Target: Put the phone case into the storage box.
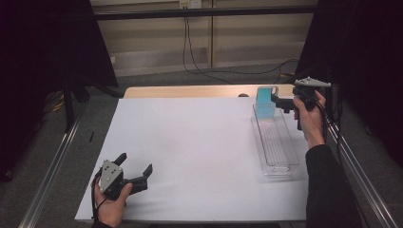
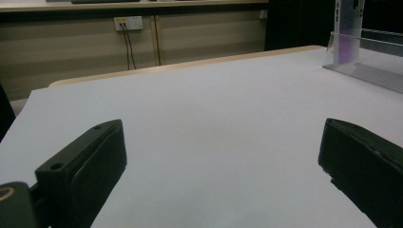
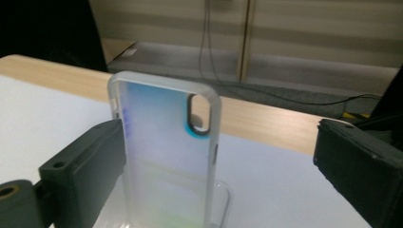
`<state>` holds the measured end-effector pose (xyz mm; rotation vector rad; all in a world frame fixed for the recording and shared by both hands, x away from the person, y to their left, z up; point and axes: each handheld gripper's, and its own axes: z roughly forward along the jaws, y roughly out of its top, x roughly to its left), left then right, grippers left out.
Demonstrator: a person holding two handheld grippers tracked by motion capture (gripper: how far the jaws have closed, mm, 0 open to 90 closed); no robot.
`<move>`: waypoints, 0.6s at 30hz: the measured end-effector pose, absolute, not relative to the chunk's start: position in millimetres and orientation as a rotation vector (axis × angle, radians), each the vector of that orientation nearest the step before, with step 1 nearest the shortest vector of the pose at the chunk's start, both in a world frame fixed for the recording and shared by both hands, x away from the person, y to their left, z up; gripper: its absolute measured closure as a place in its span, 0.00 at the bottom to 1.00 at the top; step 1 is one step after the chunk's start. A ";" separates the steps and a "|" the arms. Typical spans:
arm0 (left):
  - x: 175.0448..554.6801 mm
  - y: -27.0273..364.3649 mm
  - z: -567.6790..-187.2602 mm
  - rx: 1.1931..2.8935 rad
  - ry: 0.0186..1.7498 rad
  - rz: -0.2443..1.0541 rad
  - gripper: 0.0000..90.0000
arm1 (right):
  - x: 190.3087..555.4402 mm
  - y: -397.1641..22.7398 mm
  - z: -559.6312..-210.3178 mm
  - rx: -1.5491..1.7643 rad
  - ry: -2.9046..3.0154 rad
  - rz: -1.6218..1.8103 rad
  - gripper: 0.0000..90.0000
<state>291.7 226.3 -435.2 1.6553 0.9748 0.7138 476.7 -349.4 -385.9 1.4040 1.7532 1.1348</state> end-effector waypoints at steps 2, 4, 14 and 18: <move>291.2 227.1 -434.8 1.657 0.970 0.715 0.02 | 475.0 -348.5 -386.4 1.427 1.714 1.109 0.03; 290.7 227.6 -434.6 1.651 0.968 0.710 0.02 | 473.0 -347.9 -386.4 1.443 1.704 1.103 0.04; 292.0 227.5 -434.0 1.645 0.962 0.703 0.02 | 463.0 -338.9 -385.9 1.392 1.681 1.102 0.02; 292.3 229.6 -432.5 1.642 0.953 0.710 0.03 | 457.0 -338.7 -385.5 1.341 1.625 1.126 0.05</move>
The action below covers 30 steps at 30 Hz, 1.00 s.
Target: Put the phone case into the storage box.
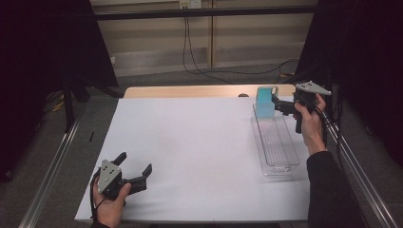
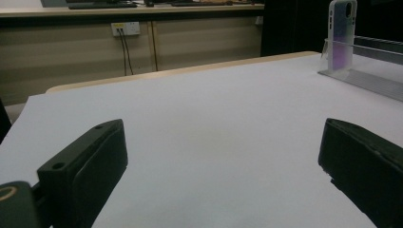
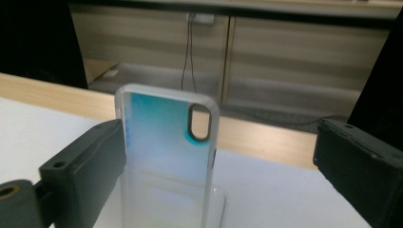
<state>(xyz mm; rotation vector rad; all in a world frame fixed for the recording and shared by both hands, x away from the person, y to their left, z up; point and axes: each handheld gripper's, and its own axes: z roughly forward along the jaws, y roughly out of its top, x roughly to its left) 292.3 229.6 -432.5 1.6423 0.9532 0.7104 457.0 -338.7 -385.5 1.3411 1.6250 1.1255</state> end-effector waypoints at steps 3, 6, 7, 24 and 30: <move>293.2 231.6 -432.6 1.636 0.960 0.706 0.03 | 451.7 -341.2 -384.7 1.333 1.609 1.135 0.06; 294.5 233.9 -432.0 1.615 0.972 0.702 0.03 | 446.6 -344.0 -384.9 1.332 1.621 1.135 0.02; 294.5 235.0 -432.0 1.615 0.976 0.697 0.03 | 442.5 -345.2 -385.0 1.322 1.627 1.145 0.02; 288.1 231.7 -432.5 1.605 0.979 0.701 0.03 | 407.0 -354.0 -389.5 1.290 1.585 1.242 0.00; 287.5 231.2 -432.7 1.603 0.979 0.702 0.03 | 398.9 -351.1 -392.0 1.282 1.597 1.250 0.00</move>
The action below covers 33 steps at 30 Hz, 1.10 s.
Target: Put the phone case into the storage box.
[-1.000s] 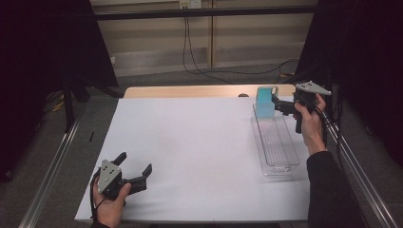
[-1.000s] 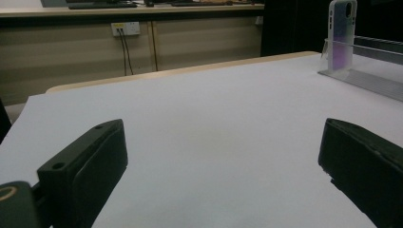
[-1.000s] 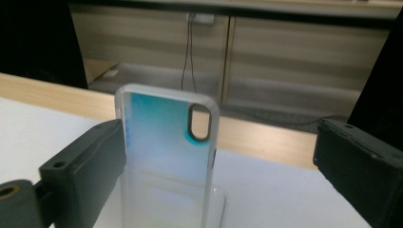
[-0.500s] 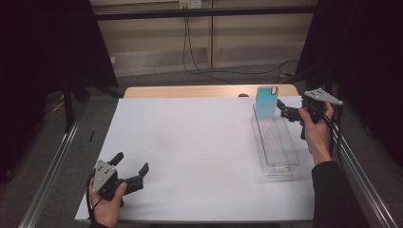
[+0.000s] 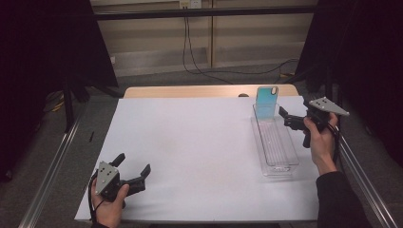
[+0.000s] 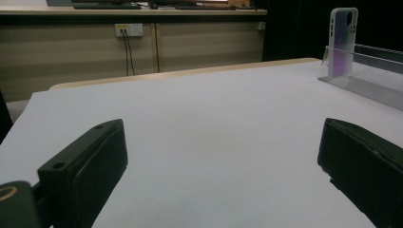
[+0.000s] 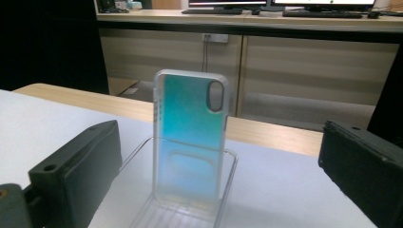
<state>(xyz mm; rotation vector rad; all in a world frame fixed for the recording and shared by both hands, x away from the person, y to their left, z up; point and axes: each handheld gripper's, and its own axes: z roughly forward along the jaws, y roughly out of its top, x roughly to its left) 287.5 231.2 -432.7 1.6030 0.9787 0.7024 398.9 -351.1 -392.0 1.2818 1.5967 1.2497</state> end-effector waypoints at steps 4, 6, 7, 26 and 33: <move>287.4 231.5 -432.6 1.601 0.979 0.701 0.03 | 391.6 -350.4 -394.7 1.284 1.597 1.250 0.00; 287.4 231.5 -432.5 1.599 0.980 0.701 0.03 | 389.9 -350.7 -395.2 1.284 1.598 1.250 0.00; 287.2 231.1 -432.5 1.598 0.980 0.701 0.03 | 386.9 -351.3 -396.0 1.288 1.596 1.254 0.00; 286.4 231.2 -431.4 1.597 0.970 0.704 0.03 | 359.5 -351.0 -394.0 1.271 1.579 1.312 0.00; 285.6 230.7 -431.3 1.597 0.969 0.711 0.03 | 347.1 -346.8 -390.0 1.258 1.572 1.300 0.00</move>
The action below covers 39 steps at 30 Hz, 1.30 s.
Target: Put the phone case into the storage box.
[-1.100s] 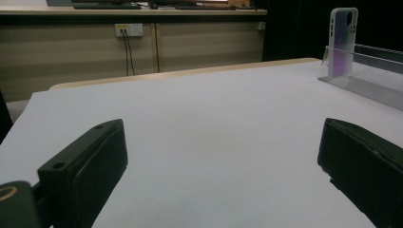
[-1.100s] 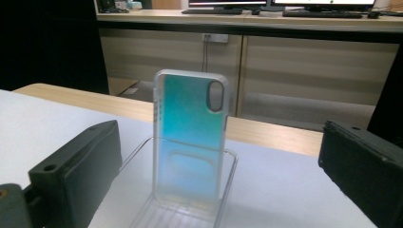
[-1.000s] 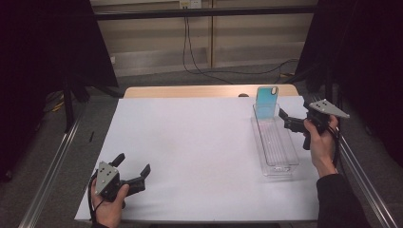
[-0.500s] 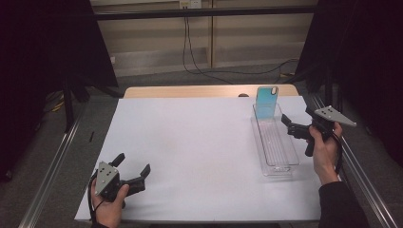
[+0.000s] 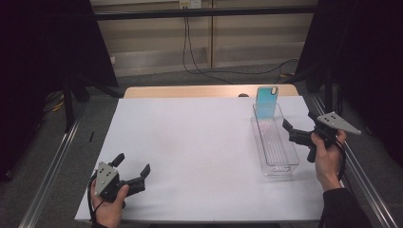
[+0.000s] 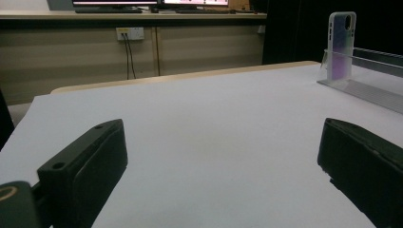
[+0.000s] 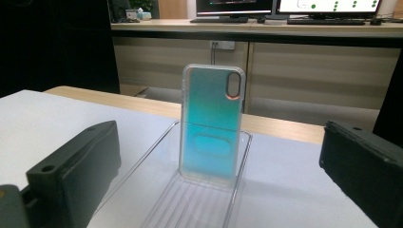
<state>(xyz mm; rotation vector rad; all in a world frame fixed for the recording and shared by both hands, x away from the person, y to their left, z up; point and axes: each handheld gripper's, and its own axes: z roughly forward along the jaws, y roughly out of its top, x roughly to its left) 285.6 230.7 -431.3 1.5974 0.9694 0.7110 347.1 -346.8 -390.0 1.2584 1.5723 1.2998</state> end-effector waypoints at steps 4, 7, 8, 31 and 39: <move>285.4 229.5 -431.6 1.599 0.968 0.703 0.03 | 342.9 -346.9 -389.6 1.260 1.572 1.298 0.00; 286.0 229.7 -432.4 1.609 0.967 0.704 0.03 | 337.9 -347.7 -390.6 1.263 1.582 1.303 0.01; 286.0 230.0 -432.2 1.607 0.965 0.704 0.03 | 336.4 -347.8 -391.2 1.260 1.578 1.305 0.01; 283.1 229.3 -431.4 1.597 0.966 0.702 0.03 | 301.9 -338.1 -392.3 1.248 1.565 1.287 0.00; 280.9 229.9 -430.2 1.581 0.971 0.697 0.03 | 289.2 -335.4 -395.9 1.244 1.572 1.280 0.00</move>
